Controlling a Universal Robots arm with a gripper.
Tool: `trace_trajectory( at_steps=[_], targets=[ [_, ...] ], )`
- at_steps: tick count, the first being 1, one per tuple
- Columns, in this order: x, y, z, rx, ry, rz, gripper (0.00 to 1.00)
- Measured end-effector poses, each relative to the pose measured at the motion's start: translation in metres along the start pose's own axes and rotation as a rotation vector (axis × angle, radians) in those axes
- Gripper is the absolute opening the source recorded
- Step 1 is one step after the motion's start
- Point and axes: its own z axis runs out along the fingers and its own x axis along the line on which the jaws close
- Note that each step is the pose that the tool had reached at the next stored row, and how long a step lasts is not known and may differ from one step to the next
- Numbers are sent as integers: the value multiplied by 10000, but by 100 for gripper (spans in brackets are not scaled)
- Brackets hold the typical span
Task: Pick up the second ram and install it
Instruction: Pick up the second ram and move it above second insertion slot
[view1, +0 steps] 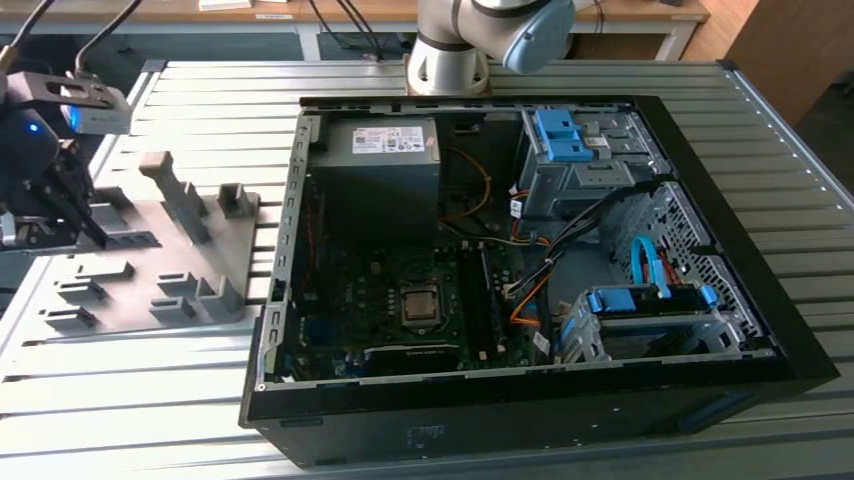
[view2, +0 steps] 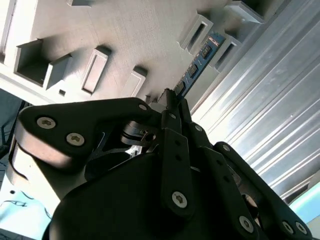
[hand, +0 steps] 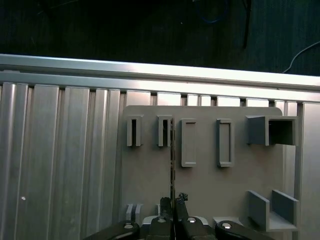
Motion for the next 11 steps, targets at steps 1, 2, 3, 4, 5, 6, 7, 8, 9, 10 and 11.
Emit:
trace_trajectory(
  at_steps=[1,2,3,4,5,6,7,8,9,10,11],
  targets=[
    [-1,1,-18,0,-2,0,14],
    [-1,1,-35,-1,-3,0,14],
    [-2,1,-52,-1,-5,0,14],
    [-3,2,-68,0,-7,0,14],
    [-4,2,-83,0,-11,0,14],
    [-4,2,-99,0,-16,-1,14],
    [-5,2,-114,1,-20,0,14],
    [-6,3,-127,1,-22,0,14],
    [-6,3,-140,1,-25,0,14],
    [-7,3,-153,1,-26,0,14],
    [-7,3,-167,1,-28,-1,14]
  ],
)
